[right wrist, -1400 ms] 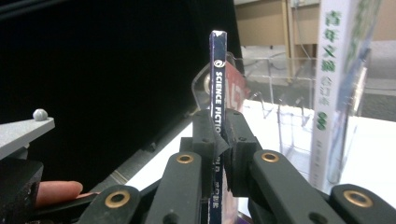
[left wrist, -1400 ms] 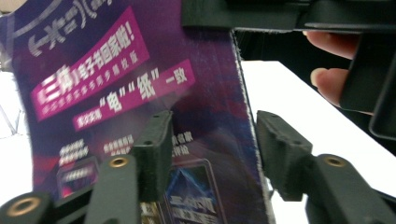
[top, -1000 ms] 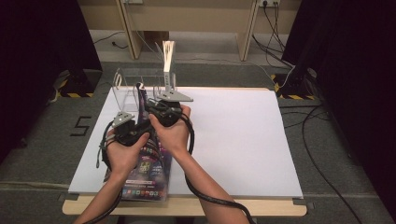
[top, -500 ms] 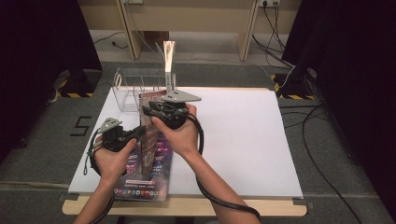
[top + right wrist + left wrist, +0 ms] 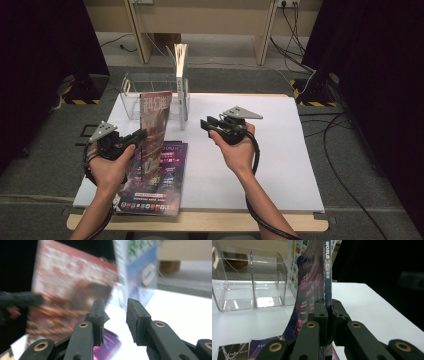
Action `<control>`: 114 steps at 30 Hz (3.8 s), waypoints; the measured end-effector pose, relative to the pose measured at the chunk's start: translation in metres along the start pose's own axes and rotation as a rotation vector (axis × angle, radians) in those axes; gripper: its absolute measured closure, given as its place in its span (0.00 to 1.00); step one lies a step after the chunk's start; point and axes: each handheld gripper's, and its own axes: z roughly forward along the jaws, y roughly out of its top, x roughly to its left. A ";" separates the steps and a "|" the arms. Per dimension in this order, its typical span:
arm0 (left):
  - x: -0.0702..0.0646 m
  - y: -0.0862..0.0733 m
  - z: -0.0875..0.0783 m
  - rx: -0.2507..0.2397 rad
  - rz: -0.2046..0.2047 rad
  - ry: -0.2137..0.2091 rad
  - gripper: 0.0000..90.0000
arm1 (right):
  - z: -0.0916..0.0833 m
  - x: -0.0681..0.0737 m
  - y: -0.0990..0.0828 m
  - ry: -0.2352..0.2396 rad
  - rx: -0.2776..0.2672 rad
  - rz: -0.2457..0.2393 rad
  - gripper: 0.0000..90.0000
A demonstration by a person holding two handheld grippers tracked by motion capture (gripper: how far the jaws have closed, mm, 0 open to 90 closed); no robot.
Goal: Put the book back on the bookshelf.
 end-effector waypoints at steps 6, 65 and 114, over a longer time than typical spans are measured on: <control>0.007 0.002 0.000 -0.009 -0.006 -0.010 0.94 | -0.010 -0.027 -0.026 -0.046 0.056 0.063 0.75; 0.057 0.073 0.056 -0.224 0.052 0.098 0.94 | -0.052 -0.090 -0.124 -0.231 0.118 0.162 0.69; 0.077 0.038 0.074 -0.195 0.272 0.204 0.92 | -0.048 -0.094 -0.133 -0.223 0.123 0.169 0.68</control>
